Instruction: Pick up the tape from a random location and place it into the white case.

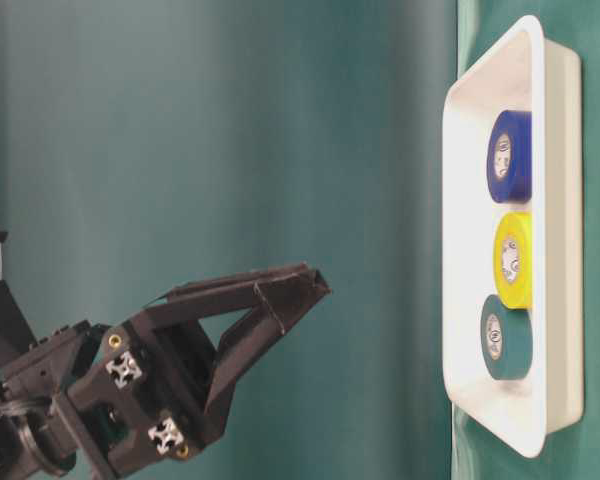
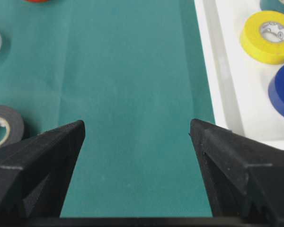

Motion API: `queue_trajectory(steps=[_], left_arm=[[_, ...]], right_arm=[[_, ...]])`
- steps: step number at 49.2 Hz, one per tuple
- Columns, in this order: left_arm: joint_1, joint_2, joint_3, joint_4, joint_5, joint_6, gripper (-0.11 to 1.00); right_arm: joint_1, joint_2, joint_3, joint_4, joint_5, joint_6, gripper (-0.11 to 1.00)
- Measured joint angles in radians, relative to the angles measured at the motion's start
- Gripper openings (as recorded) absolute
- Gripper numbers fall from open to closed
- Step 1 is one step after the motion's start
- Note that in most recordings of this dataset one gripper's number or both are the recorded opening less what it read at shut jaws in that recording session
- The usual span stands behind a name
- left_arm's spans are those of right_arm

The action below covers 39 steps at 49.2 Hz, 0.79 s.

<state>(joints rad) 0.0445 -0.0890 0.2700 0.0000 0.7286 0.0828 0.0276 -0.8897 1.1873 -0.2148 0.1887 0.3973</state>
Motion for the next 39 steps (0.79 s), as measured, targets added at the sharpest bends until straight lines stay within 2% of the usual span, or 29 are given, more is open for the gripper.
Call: queue_trajectory(steps=[9,27,39], left_arm=[[-0.002,-0.074,0.066,0.000,-0.037,0.000,0.94],[0.017,-0.350,0.311,0.000,-0.255,-0.003,0.94],[0.018,-0.502,0.425,-0.002,-0.347,-0.003,0.94]], right_arm=[[0.000,0.000,-0.003,0.000,0.000,0.002,0.87],[0.000,0.000,-0.023,0.000,0.000,-0.006,0.87],[0.000,0.000,-0.040,-0.029,-0.003,-0.008,0.87]])
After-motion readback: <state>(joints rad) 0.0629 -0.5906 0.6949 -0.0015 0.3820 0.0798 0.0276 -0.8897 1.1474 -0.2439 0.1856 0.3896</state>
